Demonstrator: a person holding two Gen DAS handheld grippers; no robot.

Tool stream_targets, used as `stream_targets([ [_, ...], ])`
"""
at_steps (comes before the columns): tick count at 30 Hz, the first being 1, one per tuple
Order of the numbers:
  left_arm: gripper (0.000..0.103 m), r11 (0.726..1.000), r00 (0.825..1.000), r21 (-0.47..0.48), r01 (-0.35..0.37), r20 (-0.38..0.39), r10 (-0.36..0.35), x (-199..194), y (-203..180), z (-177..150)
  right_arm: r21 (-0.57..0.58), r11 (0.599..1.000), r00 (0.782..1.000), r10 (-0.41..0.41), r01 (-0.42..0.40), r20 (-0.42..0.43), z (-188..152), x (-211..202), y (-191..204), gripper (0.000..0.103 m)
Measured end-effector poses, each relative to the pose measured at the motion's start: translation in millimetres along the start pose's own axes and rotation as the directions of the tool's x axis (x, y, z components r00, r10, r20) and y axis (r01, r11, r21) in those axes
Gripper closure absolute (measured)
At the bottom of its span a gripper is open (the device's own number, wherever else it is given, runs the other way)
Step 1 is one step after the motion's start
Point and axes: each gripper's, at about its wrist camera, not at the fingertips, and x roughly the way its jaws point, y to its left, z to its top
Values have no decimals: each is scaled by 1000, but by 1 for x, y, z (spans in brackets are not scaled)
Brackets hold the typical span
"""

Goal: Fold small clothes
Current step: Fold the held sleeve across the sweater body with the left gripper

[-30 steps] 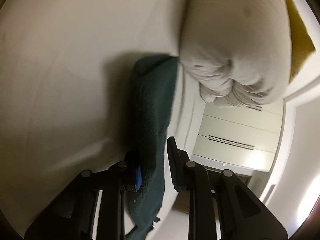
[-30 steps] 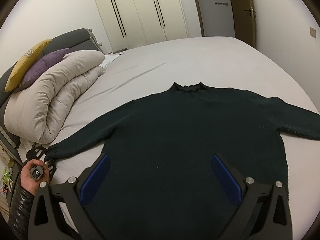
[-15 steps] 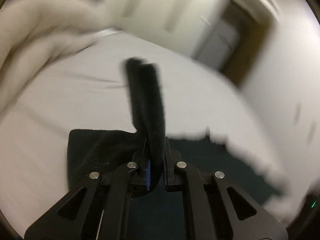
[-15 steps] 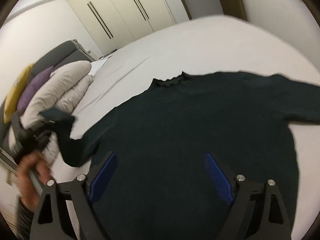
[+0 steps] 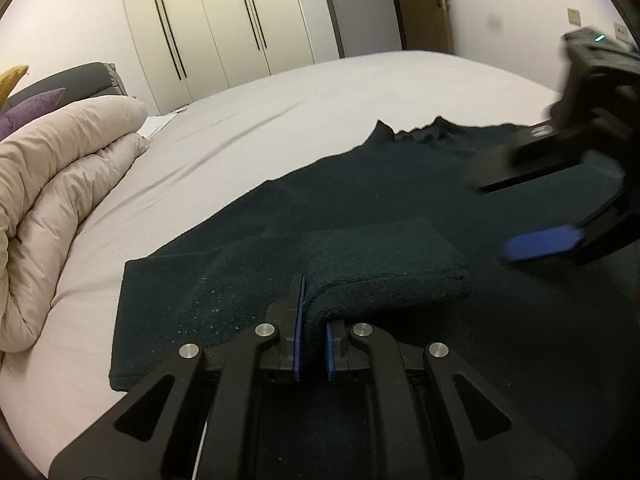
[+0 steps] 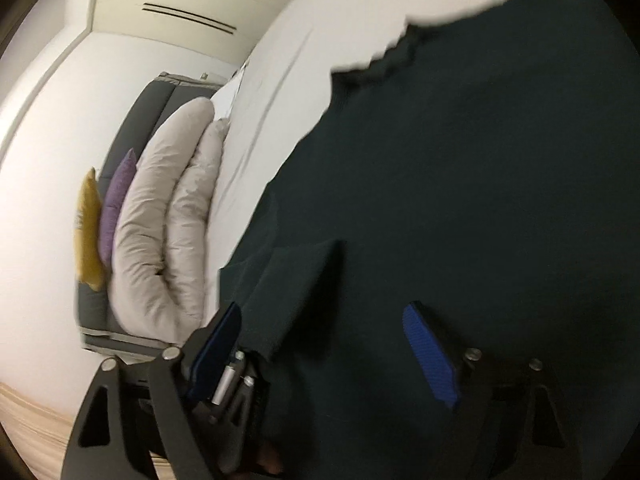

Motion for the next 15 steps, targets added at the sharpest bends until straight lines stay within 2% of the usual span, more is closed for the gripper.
stream_targets([
  [4,96,999,999,-35,12,35,-11,-9,15,6,76,996,998,40,-36,-55,6,29,0,28],
  [7,96,998,999,-52,29,44,-27,-14,19,10,102,994,996,54,-48,-66,8,42,1,34],
  [10,96,998,998,-57,33,52,-30,-15,20,12,79,995,994,73,-67,-84,12,56,9,53],
  [12,96,997,998,-65,36,50,-32,-16,21,13,33,999,995,45,-42,-93,14,64,14,79],
  [15,96,996,998,-69,49,30,-47,-13,21,14,-42,999,999,-6,4,-52,21,59,21,92],
])
